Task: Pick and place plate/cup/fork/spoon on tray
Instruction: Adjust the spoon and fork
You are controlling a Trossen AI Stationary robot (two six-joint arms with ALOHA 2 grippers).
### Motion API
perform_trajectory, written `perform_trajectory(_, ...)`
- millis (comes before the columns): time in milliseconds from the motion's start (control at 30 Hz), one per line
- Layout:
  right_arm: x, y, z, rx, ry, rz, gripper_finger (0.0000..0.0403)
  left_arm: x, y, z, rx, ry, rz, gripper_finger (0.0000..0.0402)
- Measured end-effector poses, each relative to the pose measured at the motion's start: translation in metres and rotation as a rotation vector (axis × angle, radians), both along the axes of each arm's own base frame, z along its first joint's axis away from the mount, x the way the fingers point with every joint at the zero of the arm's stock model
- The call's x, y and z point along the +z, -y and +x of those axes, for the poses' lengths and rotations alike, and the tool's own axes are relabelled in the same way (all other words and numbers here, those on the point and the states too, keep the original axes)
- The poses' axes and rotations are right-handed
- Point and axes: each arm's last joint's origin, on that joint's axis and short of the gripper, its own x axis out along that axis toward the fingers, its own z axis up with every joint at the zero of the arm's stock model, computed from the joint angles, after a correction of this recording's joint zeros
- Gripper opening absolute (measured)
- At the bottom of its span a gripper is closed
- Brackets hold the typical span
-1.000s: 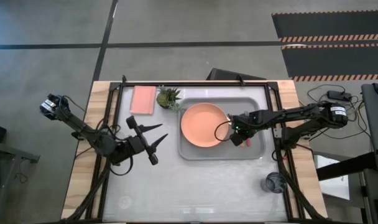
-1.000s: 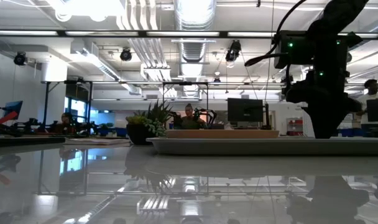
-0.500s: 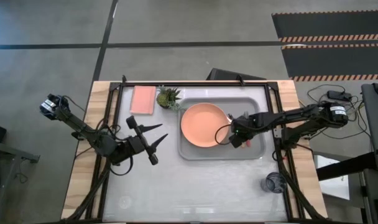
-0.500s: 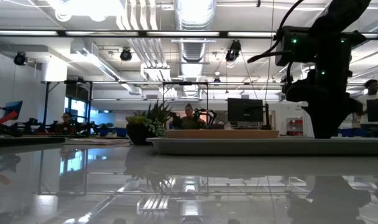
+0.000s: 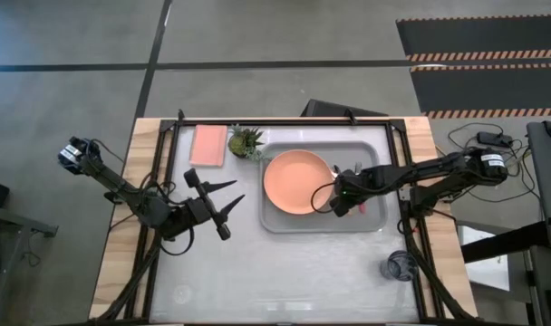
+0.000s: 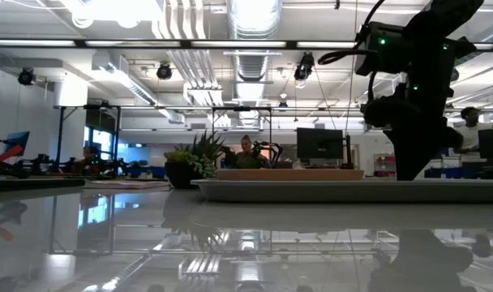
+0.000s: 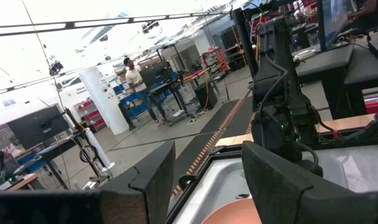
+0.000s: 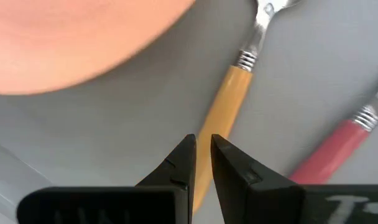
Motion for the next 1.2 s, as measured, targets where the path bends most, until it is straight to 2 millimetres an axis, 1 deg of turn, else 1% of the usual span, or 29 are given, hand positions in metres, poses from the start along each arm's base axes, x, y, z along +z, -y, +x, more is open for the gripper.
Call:
perform_trajectory(233, 0.003, 0.001, -0.003, -0.002, -0.049, -0.042, 0.0038, 0.0, 0.0, 0.0, 0.0, 0.0, 0.0, 0.0169)
perform_trajectory(400, -0.001, 0.002, -0.006, -0.01, -0.074, -0.077, 0.0038, 0.0, 0.0, 0.0, 0.0, -0.001, 0.0, 0.0169)
perform_trajectory(567, -0.005, 0.002, -0.01, -0.027, -0.09, -0.075, 0.0038, 0.0, 0.0, 0.0, 0.0, -0.001, 0.0, 0.0169)
perform_trajectory(767, -0.009, 0.002, -0.01, -0.03, -0.074, -0.075, 0.0038, 0.0, 0.0, 0.0, 0.0, -0.001, 0.0, 0.0169)
perform_trajectory(833, -0.01, 0.002, -0.011, -0.032, -0.071, -0.075, 0.0034, 0.0, 0.0, 0.0, 0.0, -0.001, 0.0, 0.0169)
perform_trajectory(967, -0.012, 0.001, -0.011, -0.033, -0.057, -0.075, 0.0013, 0.0, 0.0, 0.0, 0.0, -0.001, 0.0, 0.0169)
perform_trajectory(1200, -0.014, 0.0, -0.009, -0.048, -0.025, -0.071, 0.0009, 0.0, 0.0, 0.0, 0.0, -0.001, 0.0, 0.0169)
